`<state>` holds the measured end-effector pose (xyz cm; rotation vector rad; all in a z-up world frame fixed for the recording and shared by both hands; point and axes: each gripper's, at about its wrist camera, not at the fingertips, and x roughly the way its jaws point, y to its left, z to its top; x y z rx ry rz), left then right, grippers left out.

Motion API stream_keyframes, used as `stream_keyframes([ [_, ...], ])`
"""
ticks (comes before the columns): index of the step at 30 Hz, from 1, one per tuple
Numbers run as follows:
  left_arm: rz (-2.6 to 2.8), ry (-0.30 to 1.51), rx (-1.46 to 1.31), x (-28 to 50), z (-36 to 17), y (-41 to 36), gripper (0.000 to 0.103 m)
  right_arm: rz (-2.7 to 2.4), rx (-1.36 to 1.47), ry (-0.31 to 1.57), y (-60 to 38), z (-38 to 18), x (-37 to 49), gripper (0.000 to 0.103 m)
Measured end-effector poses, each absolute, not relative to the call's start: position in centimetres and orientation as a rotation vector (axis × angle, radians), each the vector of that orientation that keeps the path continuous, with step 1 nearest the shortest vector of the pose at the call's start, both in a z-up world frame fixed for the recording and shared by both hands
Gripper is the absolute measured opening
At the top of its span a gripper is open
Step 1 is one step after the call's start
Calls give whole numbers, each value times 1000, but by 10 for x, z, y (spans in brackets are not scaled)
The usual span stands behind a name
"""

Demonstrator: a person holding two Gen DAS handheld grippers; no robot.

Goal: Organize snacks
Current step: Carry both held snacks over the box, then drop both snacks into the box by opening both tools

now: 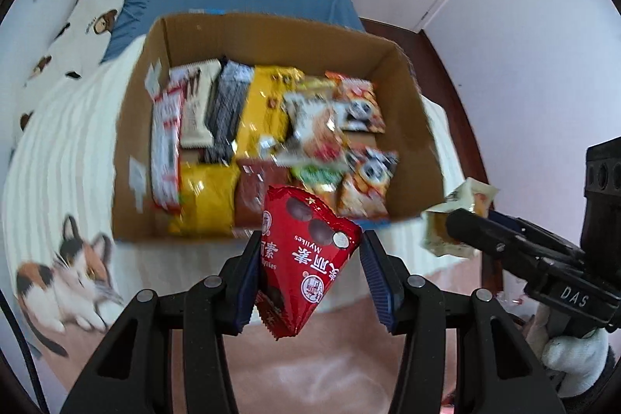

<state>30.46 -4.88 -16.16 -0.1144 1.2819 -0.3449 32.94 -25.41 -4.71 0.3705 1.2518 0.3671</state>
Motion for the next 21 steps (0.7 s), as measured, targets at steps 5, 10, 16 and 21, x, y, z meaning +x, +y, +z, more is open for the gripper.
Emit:
stream_keyframes([
  [5,-298,1320,-58,339,-186,-58,47,318,346,1295,-256,-71,363,52],
  [10,-271,1362,-32,357,-208,-58,47,290,319,1366,-253,-98,378,54],
  [16,-230,1417,-3,361,-232,-59,51,272,290,1410,-245,-113,384,74],
  [21,-172,1363,50,358,-231,-59,95,199,160,1377,-239,-110,385,96],
])
